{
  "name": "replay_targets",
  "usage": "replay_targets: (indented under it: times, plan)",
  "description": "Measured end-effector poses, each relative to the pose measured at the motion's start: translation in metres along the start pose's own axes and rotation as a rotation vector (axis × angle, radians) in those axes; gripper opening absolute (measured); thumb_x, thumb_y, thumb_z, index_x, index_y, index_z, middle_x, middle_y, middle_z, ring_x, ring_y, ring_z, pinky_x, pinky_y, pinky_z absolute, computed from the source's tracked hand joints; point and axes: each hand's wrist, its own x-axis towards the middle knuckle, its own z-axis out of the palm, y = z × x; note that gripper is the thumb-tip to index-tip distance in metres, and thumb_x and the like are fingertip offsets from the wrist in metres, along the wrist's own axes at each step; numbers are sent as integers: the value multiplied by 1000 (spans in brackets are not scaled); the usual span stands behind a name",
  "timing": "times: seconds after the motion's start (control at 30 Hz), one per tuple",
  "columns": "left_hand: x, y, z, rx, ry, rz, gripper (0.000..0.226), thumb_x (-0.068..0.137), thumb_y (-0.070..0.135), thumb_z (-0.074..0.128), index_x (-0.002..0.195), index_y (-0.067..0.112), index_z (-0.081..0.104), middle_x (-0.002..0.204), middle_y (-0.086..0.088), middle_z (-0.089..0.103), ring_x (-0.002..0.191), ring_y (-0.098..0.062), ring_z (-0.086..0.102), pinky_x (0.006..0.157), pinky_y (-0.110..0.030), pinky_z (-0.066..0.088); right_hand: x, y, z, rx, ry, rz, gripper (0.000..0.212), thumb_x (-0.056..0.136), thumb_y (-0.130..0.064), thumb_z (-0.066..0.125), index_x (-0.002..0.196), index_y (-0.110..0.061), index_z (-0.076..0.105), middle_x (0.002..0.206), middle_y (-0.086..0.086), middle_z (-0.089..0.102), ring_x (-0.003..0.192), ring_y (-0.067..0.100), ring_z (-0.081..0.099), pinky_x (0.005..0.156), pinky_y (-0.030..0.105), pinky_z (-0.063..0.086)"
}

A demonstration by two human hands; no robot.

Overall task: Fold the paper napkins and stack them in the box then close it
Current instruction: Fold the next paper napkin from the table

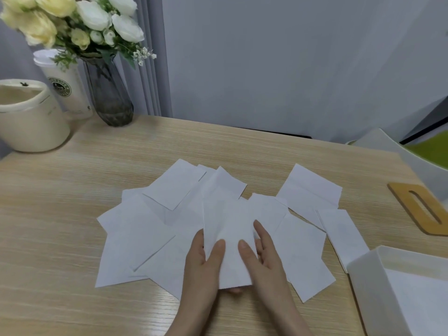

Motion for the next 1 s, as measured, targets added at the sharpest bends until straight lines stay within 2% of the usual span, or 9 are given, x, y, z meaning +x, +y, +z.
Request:
replay_targets:
  times: [0.1,0.17,0.3,0.43,0.67,0.77,0.83,0.9,1.0]
  plan:
    - [2,2,3,-47,124,48,23,97,11,56,113,27,63,105,10,73,101,-11,69,91,-41,53,-2,0,-3,71,45,66,44,85,-26,69,124,-29,48,80,-7,64,81,0,67,69,11,47]
    - [1,2,5,-98,189,47,21,98,12,56,113,25,63,105,9,73,101,-12,68,92,-40,53,-5,-1,-3,86,34,108,36,83,-27,71,115,-21,57,80,0,70,82,12,69,72,20,50]
    - [-6,0,13,-161,202,12,23,98,13,55,117,24,64,106,7,74,101,-15,69,88,-39,54,-11,-1,0,60,-27,118,10,85,-26,69,90,-18,71,70,-11,71,62,1,62,55,13,45]
    - [-7,0,13,-181,133,-10,23,96,9,57,111,24,65,103,3,75,97,-15,71,83,-37,54,-11,-1,-8,-1,-13,67,17,91,-21,61,75,-21,66,55,-12,62,56,3,57,52,11,42]
    - [15,15,-22,-151,31,-16,32,83,19,75,113,27,66,77,7,71,82,-11,71,65,-23,55,2,-15,-48,-214,-176,38,14,95,-22,56,101,-25,68,96,-11,74,92,5,67,79,20,50]
    - [21,17,-32,-21,-51,-63,41,76,19,81,114,30,67,86,10,74,90,-9,69,75,-25,53,8,-21,-57,-207,-242,81,17,94,-24,60,106,-15,68,101,0,74,97,17,68,86,30,50]
    - [20,18,-32,1,-102,-79,36,87,6,69,115,27,65,94,6,77,84,-13,71,63,-25,56,10,-20,-58,-95,-192,113,20,93,-19,60,109,-12,68,105,3,73,101,21,68,95,42,50]
    - [16,19,-28,-17,-104,-72,37,90,-2,61,117,23,63,93,0,77,64,-16,69,45,-29,52,11,-18,-56,11,-101,107,19,93,-18,58,109,-14,68,104,3,74,100,21,69,95,44,50]
    - [12,19,-20,-63,-15,-48,36,93,-2,58,113,27,62,95,-1,76,57,-16,64,40,-29,51,8,-12,-47,77,-28,74,18,95,-19,54,110,-18,64,99,1,74,86,16,71,77,35,53]
